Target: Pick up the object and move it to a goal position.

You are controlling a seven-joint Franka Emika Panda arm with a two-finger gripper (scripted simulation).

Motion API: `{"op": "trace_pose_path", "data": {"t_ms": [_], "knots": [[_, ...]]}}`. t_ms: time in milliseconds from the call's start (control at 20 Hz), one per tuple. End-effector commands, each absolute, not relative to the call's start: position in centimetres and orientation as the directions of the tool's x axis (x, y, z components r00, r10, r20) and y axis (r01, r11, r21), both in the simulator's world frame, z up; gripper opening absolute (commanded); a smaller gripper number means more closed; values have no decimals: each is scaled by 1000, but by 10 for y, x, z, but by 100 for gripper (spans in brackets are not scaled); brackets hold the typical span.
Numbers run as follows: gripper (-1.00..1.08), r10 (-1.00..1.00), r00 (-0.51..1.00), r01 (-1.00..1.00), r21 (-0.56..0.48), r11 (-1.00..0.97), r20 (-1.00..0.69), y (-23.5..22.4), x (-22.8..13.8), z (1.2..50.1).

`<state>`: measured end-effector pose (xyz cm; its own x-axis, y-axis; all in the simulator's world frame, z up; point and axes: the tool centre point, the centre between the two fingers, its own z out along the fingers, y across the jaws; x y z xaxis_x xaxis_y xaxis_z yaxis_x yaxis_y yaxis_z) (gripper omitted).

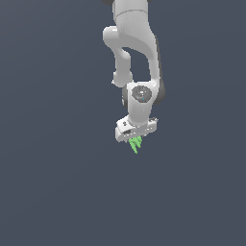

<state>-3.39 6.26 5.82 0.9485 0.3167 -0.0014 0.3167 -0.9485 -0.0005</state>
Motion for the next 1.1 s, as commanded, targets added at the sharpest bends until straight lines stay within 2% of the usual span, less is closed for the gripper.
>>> {"op": "trace_pose_path", "data": {"t_ms": [0, 150, 200, 750, 1050], "knots": [[100, 318, 948, 318, 0, -948, 0, 63, -33, 51], [100, 318, 948, 318, 0, -948, 0, 63, -33, 49], [-100, 318, 948, 318, 0, -948, 0, 63, -33, 49], [-100, 318, 948, 318, 0, -948, 1, 63, -33, 50], [-100, 318, 948, 318, 0, -948, 1, 46, -39, 57]]}}
